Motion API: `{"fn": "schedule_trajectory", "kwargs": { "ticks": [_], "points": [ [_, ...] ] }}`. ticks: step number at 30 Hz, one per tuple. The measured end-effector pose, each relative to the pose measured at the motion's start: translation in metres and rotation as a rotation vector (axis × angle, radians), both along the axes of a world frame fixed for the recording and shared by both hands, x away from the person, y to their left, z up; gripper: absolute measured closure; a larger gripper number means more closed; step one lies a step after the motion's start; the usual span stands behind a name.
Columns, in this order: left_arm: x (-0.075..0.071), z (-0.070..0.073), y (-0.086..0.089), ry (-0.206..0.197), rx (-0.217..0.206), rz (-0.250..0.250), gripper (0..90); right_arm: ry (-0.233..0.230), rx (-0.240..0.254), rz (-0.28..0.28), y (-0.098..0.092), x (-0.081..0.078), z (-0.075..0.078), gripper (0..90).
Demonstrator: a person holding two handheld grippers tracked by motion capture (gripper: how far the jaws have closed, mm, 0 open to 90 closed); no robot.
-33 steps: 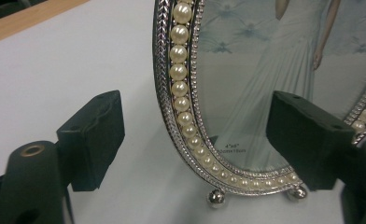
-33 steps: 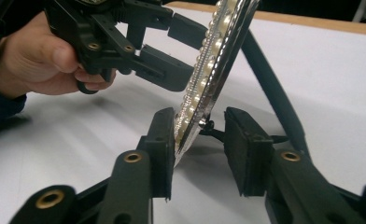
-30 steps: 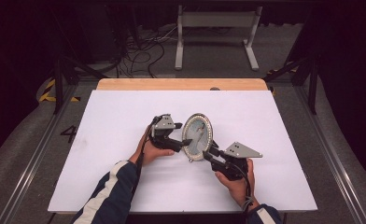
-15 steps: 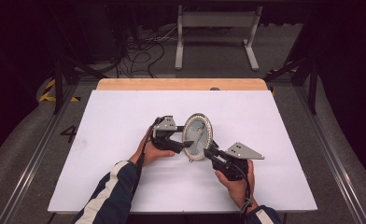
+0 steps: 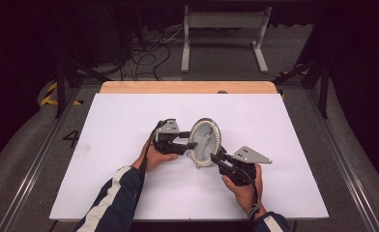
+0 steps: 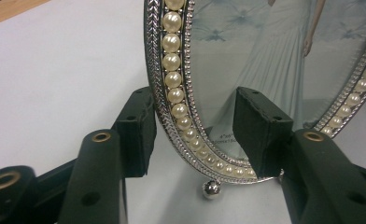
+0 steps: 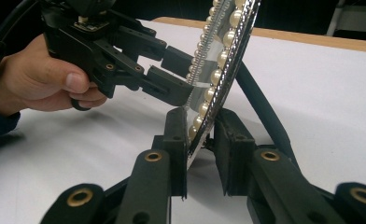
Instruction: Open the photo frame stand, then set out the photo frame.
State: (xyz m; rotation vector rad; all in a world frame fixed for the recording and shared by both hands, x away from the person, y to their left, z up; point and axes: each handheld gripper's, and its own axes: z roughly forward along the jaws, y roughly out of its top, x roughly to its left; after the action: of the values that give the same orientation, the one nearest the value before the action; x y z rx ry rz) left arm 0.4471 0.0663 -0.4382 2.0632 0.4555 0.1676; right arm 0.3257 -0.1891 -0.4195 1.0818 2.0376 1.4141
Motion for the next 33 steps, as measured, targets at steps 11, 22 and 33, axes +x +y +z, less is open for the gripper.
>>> {"fn": "schedule_trajectory", "kwargs": {
  "ticks": [11,22,33],
  "points": [
    [0.0,0.001,0.006,0.022,-0.001,0.008,61.2,0.018,0.008,0.014,-0.003,0.005,0.001,76.7],
    [-0.007,0.001,0.01,0.036,0.01,-0.019,62.5,0.026,0.0,-0.014,-0.009,0.007,0.002,76.8],
    [-0.006,0.007,0.0,-0.042,0.026,0.011,47.9,0.016,-0.013,-0.019,-0.008,0.006,0.003,76.4]
  ]
}}
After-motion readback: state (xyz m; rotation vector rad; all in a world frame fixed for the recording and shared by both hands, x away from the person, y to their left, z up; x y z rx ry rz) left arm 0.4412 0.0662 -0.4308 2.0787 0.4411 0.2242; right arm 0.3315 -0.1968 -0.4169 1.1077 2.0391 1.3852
